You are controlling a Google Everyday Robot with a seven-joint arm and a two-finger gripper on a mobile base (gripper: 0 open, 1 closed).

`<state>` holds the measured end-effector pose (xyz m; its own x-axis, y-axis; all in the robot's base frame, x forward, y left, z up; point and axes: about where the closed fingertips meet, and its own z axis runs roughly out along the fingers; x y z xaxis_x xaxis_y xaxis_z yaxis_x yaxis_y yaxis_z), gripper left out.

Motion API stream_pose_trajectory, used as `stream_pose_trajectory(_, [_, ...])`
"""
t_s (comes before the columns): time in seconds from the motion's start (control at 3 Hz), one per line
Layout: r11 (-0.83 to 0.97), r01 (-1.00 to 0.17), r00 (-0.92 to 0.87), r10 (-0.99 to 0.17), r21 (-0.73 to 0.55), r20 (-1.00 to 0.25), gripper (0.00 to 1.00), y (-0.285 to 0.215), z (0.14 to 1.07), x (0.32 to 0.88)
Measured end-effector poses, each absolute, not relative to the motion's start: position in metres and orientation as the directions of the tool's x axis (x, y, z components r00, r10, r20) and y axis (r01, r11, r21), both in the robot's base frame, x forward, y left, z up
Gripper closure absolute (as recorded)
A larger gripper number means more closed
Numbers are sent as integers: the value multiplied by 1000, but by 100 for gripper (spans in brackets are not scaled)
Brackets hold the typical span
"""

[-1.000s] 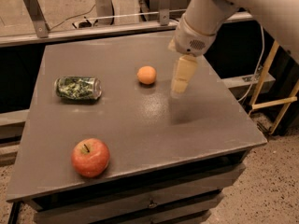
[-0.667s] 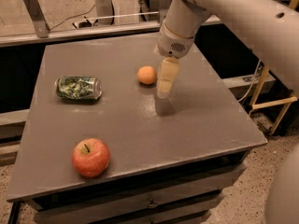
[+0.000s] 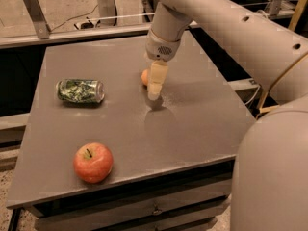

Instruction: Pick orange

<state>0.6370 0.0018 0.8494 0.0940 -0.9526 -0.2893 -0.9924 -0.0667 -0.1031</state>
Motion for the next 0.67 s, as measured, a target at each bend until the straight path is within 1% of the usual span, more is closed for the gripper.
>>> stream_pose_trajectory(0.33, [-61, -992, 87, -963, -109, -256, 3, 3, 840, 647])
stream_pose_trajectory(0.67, [-53, -992, 80, -968, -116, -240, 25, 0, 837, 650])
